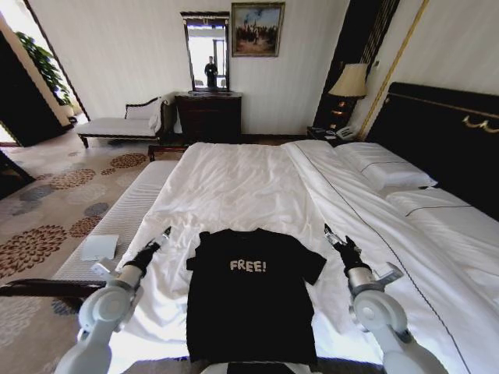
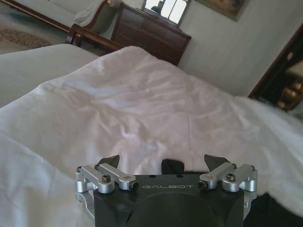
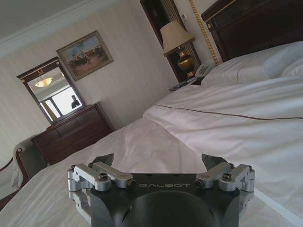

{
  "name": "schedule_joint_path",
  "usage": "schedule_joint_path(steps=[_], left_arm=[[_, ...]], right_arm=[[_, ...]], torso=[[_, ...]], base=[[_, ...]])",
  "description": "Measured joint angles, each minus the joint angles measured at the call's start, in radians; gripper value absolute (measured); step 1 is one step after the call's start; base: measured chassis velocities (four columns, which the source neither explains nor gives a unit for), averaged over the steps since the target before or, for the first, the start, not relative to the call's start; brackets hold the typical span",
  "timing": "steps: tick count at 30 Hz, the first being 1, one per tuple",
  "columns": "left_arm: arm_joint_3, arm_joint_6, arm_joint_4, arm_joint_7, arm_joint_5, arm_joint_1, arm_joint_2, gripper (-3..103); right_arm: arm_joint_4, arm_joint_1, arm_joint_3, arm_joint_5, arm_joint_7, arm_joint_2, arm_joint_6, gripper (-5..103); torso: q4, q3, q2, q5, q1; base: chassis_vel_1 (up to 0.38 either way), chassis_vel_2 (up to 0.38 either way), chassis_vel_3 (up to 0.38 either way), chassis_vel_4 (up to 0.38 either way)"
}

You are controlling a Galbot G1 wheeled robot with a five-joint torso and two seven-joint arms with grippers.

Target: Fold the clothes on the bed.

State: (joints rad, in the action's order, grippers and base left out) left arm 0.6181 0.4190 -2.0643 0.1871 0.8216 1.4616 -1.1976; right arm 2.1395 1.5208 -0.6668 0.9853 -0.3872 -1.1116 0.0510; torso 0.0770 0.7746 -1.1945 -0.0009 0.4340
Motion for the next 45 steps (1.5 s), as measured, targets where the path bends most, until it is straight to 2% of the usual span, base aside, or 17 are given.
schedule_joint_path(steps=[3, 4, 7, 8, 12, 13, 17, 21, 26, 30, 37, 45], left_arm=[[-0.075, -0.042, 0.045, -0.047, -0.215, 0.026, 0.011, 100], [-0.075, -0.042, 0.045, -0.047, -0.215, 0.026, 0.011, 100], [-0.129, -0.116, 0.097, -0.092, -0.401, 0.044, 0.022, 100], [-0.129, -0.116, 0.097, -0.092, -0.401, 0.044, 0.022, 100], [-0.176, -0.185, 0.138, -0.125, -0.587, 0.051, 0.044, 100], [-0.176, -0.185, 0.138, -0.125, -0.587, 0.051, 0.044, 100], [-0.218, -0.266, 0.206, -0.145, -0.807, 0.033, 0.081, 100], [-0.238, -0.296, 0.241, -0.172, -0.861, 0.032, 0.112, 100], [-0.255, -0.312, 0.248, -0.211, -0.865, 0.031, 0.141, 100], [-0.267, -0.314, 0.258, -0.215, -0.879, 0.020, 0.148, 100], [-0.280, -0.320, 0.310, -0.186, -0.920, -0.007, 0.134, 100], [-0.278, -0.316, 0.348, -0.121, -0.887, -0.041, 0.095, 100]], right_arm=[[-0.002, 0.011, 0.000, 0.002, -0.025, -0.023, 0.001, 100], [-0.002, 0.011, 0.000, 0.002, -0.025, -0.023, 0.001, 100], [-0.007, 0.012, 0.007, 0.006, -0.051, -0.046, 0.005, 100], [-0.007, 0.012, 0.007, 0.006, -0.051, -0.046, 0.005, 100], [-0.007, 0.008, 0.015, 0.014, -0.069, -0.055, 0.014, 100], [-0.007, 0.008, 0.015, 0.014, -0.069, -0.055, 0.014, 100], [-0.006, 0.005, 0.021, 0.023, -0.091, -0.063, 0.027, 100], [-0.006, 0.004, 0.028, 0.028, -0.102, -0.064, 0.037, 100], [-0.006, 0.004, 0.030, 0.034, -0.109, -0.057, 0.044, 100], [-0.008, 0.001, 0.032, 0.036, -0.114, -0.055, 0.046, 100], [-0.006, 0.001, 0.039, 0.038, -0.120, -0.053, 0.050, 100], [-0.002, 0.004, 0.045, 0.039, -0.122, -0.053, 0.053, 100]], torso=[[-0.0002, 0.000, 0.000, 0.0001, 0.000], [-0.0002, 0.000, 0.000, 0.0001, 0.000], [-0.0002, 0.000, 0.000, 0.0002, 0.000], [-0.0002, 0.000, 0.000, 0.0002, 0.000], [-0.0003, 0.000, 0.000, 0.0003, 0.000], [-0.0003, 0.000, 0.000, 0.0003, 0.000], [0.0000, 0.000, 0.000, 0.0002, 0.000], [-0.0003, 0.000, 0.000, 0.0001, 0.000], [-0.0002, 0.000, 0.000, 0.0002, 0.000], [-0.0001, 0.000, 0.000, 0.0002, 0.000], [-0.0001, 0.000, 0.000, 0.0001, 0.000], [-0.0001, 0.000, 0.000, 0.0001, 0.000]], base=[[0.000, 0.000, 0.000, 0.000], [0.000, 0.000, 0.000, 0.000], [0.000, 0.000, 0.000, 0.000], [0.000, 0.000, 0.000, 0.000], [0.000, 0.000, 0.000, 0.000], [0.000, 0.000, 0.000, 0.000], [0.000, 0.000, 0.000, 0.000], [0.000, 0.000, 0.000, 0.000], [0.000, 0.000, 0.000, 0.000], [0.000, 0.000, 0.000, 0.000], [0.000, 0.000, 0.000, 0.000], [0.000, 0.000, 0.000, 0.000]])
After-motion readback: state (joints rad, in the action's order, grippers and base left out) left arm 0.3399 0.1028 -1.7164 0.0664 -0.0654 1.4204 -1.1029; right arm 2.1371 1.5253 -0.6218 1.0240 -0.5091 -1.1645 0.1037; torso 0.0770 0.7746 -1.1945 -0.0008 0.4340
